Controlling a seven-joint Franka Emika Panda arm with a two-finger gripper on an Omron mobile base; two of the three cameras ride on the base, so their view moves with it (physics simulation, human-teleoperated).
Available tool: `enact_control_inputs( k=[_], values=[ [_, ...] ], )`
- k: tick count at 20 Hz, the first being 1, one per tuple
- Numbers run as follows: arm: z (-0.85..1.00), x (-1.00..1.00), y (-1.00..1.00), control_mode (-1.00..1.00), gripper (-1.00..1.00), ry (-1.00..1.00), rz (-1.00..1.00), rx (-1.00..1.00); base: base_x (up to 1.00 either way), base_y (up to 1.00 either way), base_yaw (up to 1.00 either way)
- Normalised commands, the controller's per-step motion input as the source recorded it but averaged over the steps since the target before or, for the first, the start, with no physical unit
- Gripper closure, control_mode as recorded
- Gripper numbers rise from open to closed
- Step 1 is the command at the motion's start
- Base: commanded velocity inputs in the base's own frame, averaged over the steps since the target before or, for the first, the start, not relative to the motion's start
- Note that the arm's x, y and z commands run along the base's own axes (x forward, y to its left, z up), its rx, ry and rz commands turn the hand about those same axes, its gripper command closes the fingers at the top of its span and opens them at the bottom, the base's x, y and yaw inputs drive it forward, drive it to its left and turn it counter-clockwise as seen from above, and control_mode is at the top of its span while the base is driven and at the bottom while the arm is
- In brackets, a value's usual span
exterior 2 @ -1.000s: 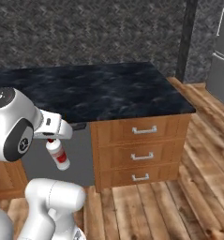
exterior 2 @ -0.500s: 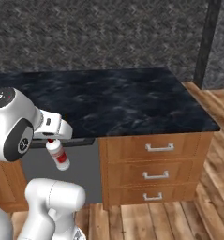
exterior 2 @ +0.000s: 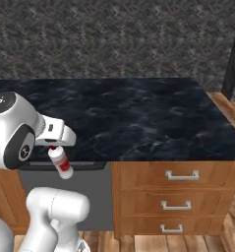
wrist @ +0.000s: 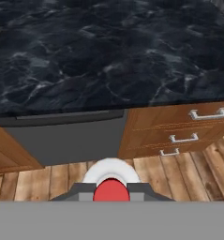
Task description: Move the drinks to the dining counter.
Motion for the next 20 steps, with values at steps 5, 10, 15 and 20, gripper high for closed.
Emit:
enact_control_inputs(
  k=[5,10,15,20],
  values=[
    [0.00,0.00,0.00,1.00,1.00,0.00,0.00,0.00,0.50,0.00,0.19],
    [0.00,0.00,0.00,1.00,1.00,0.00,0.00,0.00,0.46,0.00,0.19],
    [0.00,0.00,0.00,1.00,1.00,0.00,0.00,0.00,0.43,0.00,0.19],
    [0.00,0.00,0.00,1.00,1.00,0.00,0.00,0.00,0.37,0.00,0.19]
  ],
)
